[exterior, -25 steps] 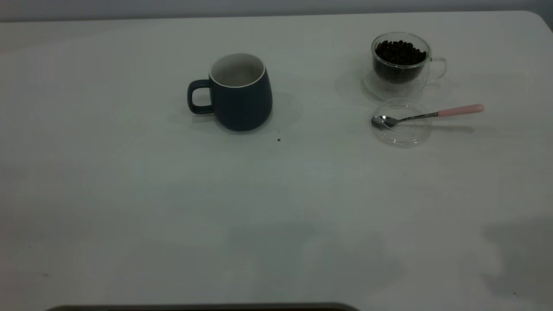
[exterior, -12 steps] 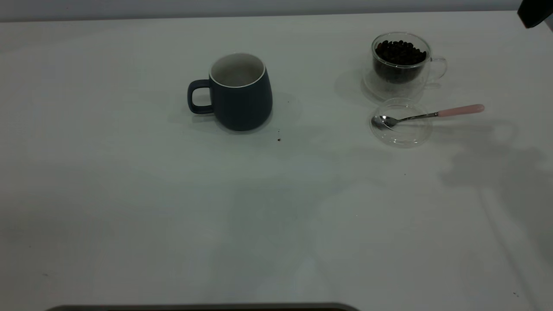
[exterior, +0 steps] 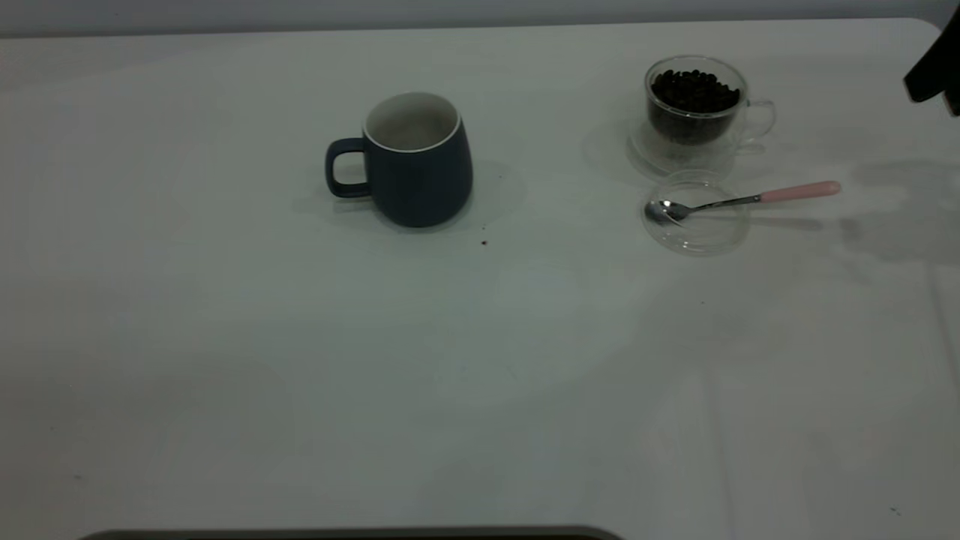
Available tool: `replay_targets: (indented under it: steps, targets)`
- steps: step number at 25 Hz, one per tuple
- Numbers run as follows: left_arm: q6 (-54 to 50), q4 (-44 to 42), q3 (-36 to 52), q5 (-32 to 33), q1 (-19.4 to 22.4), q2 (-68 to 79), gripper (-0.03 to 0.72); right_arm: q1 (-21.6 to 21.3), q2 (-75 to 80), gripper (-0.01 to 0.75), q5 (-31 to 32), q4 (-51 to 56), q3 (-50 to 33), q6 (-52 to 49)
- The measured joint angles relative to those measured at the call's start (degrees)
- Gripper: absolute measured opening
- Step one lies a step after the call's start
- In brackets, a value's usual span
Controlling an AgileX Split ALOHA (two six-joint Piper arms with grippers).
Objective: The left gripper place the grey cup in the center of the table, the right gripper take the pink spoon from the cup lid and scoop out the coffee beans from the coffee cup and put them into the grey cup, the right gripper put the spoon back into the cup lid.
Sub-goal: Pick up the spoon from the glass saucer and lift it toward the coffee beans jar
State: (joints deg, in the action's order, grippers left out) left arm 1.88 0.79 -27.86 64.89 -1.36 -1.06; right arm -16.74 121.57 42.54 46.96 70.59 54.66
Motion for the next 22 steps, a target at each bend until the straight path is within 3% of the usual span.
replay_targets:
  steps: [7, 13, 22]
  targets:
    - [0.0, 0.0, 0.0, 0.0, 0.0, 0.0, 0.565, -3.34, 11.79, 0.453, 4.56, 16.25, 1.62, 16.34]
    - [0.0, 0.0, 0.0, 0.0, 0.0, 0.0, 0.565, -5.15, 18.21, 0.457, 6.71, 22.57, 5.0, 18.15]
    - [0.0, 0.0, 0.0, 0.0, 0.0, 0.0, 0.565, -5.54, 22.01, 0.599, 12.57, 23.2, 8.96, 20.1]
